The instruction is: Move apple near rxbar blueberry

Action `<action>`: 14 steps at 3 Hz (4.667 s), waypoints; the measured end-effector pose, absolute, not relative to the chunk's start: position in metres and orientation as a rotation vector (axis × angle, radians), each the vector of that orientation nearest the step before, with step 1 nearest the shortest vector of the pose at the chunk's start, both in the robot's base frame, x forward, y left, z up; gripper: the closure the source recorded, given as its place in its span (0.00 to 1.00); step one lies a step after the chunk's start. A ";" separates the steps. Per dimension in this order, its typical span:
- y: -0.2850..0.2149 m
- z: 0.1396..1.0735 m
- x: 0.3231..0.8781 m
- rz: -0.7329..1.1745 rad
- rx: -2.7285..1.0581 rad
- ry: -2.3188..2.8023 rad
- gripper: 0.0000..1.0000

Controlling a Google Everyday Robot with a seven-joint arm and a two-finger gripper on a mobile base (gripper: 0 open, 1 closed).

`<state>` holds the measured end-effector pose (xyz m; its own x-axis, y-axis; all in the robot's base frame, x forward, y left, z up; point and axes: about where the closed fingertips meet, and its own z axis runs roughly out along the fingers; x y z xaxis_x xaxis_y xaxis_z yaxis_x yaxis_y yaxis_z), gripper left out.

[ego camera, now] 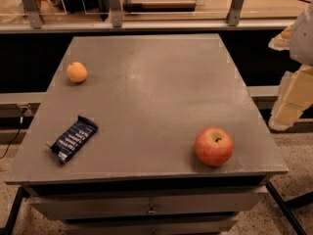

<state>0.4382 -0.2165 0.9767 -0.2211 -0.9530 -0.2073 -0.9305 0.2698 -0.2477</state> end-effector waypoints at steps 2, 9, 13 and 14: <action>-0.209 0.975 0.439 -0.078 -1.731 2.206 0.00; -0.137 0.887 0.406 0.196 -1.912 2.090 0.00; -0.115 0.873 0.399 0.178 -1.925 2.067 0.42; -0.115 0.874 0.398 0.174 -1.925 2.065 0.65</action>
Offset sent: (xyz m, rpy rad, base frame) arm 0.0012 0.0196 -0.0113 0.0516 0.0121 0.0497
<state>0.3982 -0.1150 0.8741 -0.0472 -0.9506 -0.3067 -0.9886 0.0885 -0.1221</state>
